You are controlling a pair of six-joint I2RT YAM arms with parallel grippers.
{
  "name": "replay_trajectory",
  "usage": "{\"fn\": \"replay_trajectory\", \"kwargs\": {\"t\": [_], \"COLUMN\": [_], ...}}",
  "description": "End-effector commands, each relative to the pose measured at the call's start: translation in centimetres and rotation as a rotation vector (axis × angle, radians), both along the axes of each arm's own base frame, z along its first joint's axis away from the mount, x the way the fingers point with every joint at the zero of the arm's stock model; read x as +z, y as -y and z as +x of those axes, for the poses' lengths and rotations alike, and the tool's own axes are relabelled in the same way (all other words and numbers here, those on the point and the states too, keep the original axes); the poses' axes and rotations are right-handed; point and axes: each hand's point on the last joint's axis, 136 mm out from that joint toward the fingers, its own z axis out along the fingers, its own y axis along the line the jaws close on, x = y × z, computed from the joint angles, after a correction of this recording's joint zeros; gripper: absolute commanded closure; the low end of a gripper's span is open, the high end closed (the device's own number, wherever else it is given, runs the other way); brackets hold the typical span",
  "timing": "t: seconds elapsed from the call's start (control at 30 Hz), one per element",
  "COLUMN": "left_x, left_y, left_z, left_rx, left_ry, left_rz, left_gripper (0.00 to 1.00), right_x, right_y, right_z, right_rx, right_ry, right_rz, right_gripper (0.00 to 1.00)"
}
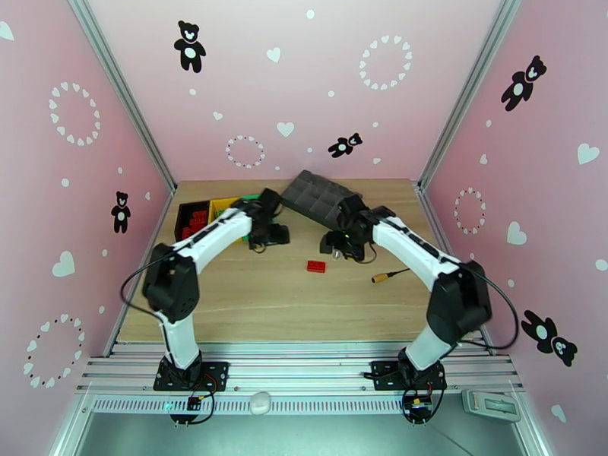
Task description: Sort the legos into containers by color
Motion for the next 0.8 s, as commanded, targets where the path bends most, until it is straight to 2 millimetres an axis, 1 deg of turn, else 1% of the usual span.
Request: {"fn": "replay_trajectory", "kwargs": {"t": [0.0, 0.07, 0.17, 0.27, 0.33, 0.5, 0.67, 0.77], "left_x": [-0.6, -1.4, -2.5, -3.4, -4.0, -5.4, -6.8, -7.3], "left_y": [3.3, 5.5, 8.2, 10.1, 10.9, 12.0, 12.2, 12.4], "left_z": [-0.8, -1.5, -2.5, -3.2, -3.7, -4.2, -4.4, -4.2], "left_rx": [-0.027, -0.064, -0.112, -0.149, -0.164, -0.191, -0.208, -0.209], "left_ry": [-0.024, -0.046, -0.068, -0.082, -0.093, -0.105, -0.104, -0.096], "left_rz": [0.002, 0.003, 0.006, 0.019, 0.027, 0.071, 0.157, 0.186], "left_gripper": [0.14, 0.13, 0.13, 0.13, 0.12, 0.12, 0.13, 0.13], "right_x": [0.9, 1.0, 1.2, 1.3, 1.4, 1.4, 1.7, 1.8], "right_y": [2.0, 3.1, 4.3, 5.0, 5.3, 5.5, 5.6, 5.7], "right_z": [-1.0, -1.6, -2.4, -3.2, -3.6, -4.5, -5.0, -5.2], "right_rx": [-0.052, -0.075, -0.099, -0.109, -0.113, -0.116, -0.116, -0.115], "right_ry": [0.034, 0.039, 0.042, 0.04, 0.044, 0.042, 0.048, 0.051], "right_rz": [-0.009, -0.011, -0.012, -0.013, -0.013, -0.004, 0.004, 0.007], "right_gripper": [0.18, 0.17, 0.16, 0.15, 0.15, 0.15, 0.15, 0.15]}}
